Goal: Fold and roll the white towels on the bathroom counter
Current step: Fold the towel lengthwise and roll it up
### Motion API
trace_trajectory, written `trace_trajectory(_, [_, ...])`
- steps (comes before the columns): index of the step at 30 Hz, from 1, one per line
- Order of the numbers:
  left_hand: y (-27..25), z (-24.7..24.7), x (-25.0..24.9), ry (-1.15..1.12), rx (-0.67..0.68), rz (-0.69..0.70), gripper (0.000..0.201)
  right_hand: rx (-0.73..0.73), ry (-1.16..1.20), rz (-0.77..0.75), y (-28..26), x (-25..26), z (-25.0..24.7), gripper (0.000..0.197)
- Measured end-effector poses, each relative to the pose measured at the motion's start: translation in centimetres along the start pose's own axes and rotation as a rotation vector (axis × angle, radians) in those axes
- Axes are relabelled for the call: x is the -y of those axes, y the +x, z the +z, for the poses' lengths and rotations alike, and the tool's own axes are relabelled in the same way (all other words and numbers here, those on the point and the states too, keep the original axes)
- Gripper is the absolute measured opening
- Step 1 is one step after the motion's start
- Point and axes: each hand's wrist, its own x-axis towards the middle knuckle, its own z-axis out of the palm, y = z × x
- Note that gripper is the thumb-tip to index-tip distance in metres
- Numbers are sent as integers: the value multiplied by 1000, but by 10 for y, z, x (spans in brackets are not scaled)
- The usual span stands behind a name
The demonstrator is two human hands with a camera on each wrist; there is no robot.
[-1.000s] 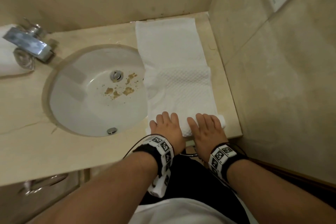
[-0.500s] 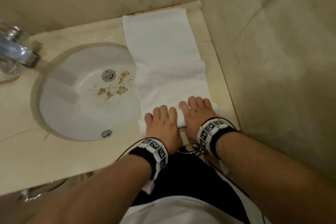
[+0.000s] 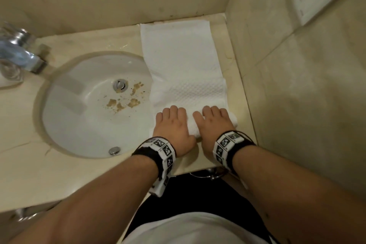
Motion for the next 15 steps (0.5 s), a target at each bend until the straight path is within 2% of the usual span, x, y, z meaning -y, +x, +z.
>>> trace_trajectory(3, [-9, 4, -2, 37, -102, 86, 47, 72, 73, 25, 25, -7, -15, 58])
trace_trajectory(6, [-7, 2, -3, 105, -34, 70, 56, 124, 47, 19, 40, -11, -24, 63])
trace_trajectory(11, [11, -9, -4, 177, 49, 27, 60, -113, -18, -57, 16, -9, -12, 74])
trace_trajectory(15, [15, -9, -4, 214, 74, 28, 58, -177, -22, -35, 3, -10, 8, 83])
